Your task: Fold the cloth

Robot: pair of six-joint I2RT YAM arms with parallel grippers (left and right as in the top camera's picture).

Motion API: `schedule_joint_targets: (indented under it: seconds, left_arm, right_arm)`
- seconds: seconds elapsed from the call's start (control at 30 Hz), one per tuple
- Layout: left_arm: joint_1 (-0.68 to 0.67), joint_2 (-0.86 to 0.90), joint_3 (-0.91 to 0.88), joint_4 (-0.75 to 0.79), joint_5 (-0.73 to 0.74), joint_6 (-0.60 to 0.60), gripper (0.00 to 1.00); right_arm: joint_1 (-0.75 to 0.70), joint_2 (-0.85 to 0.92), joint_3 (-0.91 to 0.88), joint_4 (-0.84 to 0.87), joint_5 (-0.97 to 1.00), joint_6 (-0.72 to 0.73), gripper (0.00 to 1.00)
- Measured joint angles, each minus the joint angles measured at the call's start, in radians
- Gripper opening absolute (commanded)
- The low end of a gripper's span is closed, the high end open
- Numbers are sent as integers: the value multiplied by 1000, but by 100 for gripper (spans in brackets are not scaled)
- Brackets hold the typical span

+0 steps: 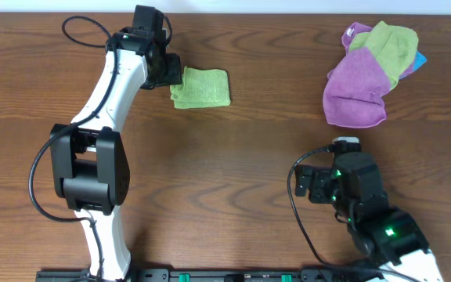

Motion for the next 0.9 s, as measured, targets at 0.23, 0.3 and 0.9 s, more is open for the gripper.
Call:
schedule_joint_targets:
  seconds: [0.23,0.3,0.9]
  left_arm:
    - [3,3,0,34,1,0,64]
    - [11,14,0,37,12,0,64]
    - [182,137,0,98,461,-7,87]
  right_arm:
    - [0,72,-12,48,34,1,99]
    - [0,87,-12,48,42,1,99]
    - [0,113,-12,48,51,1,99]
